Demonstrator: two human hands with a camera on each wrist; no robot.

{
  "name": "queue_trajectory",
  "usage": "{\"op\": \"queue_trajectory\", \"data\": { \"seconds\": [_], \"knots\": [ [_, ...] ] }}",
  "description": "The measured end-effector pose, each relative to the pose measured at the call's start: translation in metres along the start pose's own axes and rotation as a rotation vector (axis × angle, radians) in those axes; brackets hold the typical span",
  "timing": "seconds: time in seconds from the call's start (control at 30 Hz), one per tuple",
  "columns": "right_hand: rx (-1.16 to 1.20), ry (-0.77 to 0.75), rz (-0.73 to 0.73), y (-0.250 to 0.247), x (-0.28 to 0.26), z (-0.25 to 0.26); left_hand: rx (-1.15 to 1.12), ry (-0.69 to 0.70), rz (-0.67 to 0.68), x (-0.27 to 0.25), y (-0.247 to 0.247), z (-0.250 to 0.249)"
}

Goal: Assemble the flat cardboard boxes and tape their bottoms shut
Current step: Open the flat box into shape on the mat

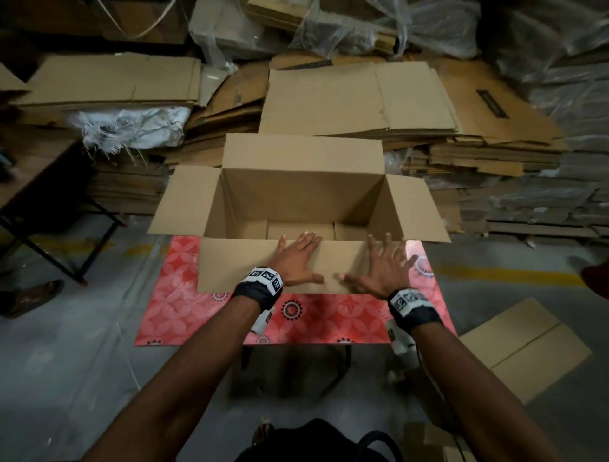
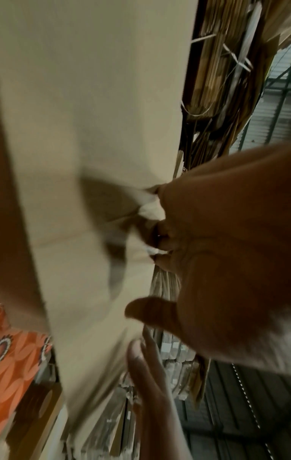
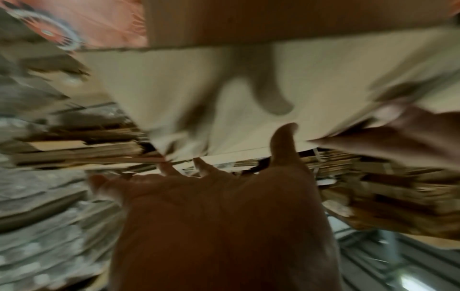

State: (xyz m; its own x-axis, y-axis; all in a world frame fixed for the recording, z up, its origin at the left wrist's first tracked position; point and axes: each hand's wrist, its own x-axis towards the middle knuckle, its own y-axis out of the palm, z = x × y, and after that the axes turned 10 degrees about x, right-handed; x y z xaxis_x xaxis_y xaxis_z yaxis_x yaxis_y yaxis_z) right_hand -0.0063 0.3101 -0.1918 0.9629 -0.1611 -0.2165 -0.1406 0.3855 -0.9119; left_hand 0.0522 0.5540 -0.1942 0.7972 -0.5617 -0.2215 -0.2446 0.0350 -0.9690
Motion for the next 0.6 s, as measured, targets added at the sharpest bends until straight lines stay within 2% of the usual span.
{"op": "queue_trajectory", "data": {
  "seconds": [0.07,0.17,0.23,0.33,0.47,0.6],
  "knots": [
    [-0.077,-0.115,0.036,0.009,-0.009,0.013,0.126,0.038,0.002,-0.013,0.003,0.005],
    [-0.233,-0.208,0.033,0.017,-0.015,0.028,0.294,0.041,-0.055,-0.031,0.005,0.015],
    [-0.287,-0.245,0.027,0.018,-0.018,0.037,0.286,0.021,-0.093,-0.041,0.001,0.019],
    [-0.233,-0.343,-0.023,0.012,-0.028,0.047,0.175,0.02,-0.184,-0.055,-0.006,0.02],
    [-0.172,-0.465,-0.205,-0.004,-0.036,0.055,0.026,0.029,-0.427,-0.073,-0.015,0.021],
    [-0.087,-0.56,-0.439,-0.021,-0.026,0.064,0.055,0.03,-0.727,-0.071,-0.031,0.023]
  ]
}}
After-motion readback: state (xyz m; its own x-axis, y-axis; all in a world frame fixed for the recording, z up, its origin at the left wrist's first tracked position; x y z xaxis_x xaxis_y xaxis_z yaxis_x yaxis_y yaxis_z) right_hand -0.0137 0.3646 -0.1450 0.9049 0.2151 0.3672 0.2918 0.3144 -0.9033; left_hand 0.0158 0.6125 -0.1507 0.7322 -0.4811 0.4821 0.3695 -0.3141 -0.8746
